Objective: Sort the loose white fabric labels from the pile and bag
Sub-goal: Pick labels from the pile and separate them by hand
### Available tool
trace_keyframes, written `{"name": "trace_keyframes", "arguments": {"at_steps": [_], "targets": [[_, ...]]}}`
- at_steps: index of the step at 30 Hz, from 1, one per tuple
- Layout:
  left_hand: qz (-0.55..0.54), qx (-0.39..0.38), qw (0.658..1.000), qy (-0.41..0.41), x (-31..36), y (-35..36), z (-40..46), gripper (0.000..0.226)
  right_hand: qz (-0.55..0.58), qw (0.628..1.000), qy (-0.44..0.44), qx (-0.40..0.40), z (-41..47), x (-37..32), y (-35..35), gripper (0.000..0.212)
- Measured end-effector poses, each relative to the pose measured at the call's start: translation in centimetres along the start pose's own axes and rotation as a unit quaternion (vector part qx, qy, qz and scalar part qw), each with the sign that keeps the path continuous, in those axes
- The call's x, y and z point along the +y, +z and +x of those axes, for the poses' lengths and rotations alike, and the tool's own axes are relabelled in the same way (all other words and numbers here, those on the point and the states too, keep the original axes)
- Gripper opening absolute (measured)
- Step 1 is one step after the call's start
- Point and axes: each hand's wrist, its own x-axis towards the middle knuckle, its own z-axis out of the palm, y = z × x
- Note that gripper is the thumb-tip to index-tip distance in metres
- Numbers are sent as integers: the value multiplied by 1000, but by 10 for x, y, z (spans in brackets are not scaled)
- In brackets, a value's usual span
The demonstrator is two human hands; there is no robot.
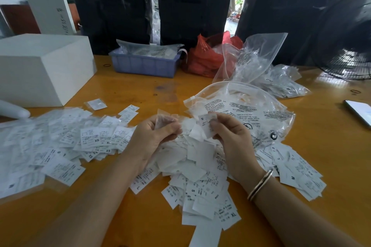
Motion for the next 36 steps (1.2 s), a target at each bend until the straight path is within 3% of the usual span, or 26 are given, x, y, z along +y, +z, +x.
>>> {"name": "trace_keyframes", "arguments": {"at_steps": [7,13,24,31,36], "targets": [[12,-14,1000,9,-1,-1,0,28,-137,988,-60,-35,-6,1,7,35],[10,-14,1000,6,-1,0,-1,25,-158,985,-63,-10,-7,2,8,34],[55,-14,998,-8,-1,3,-2,14,-272,954,-100,-73,-8,7,13,34],[126,-47,991,9,-3,10,-5,27,-217,969,-66,-98,-10,3,15,50],[122,-22,992,32,0,8,-4,23,-121,990,-37,-62,-7,3,11,51]]}}
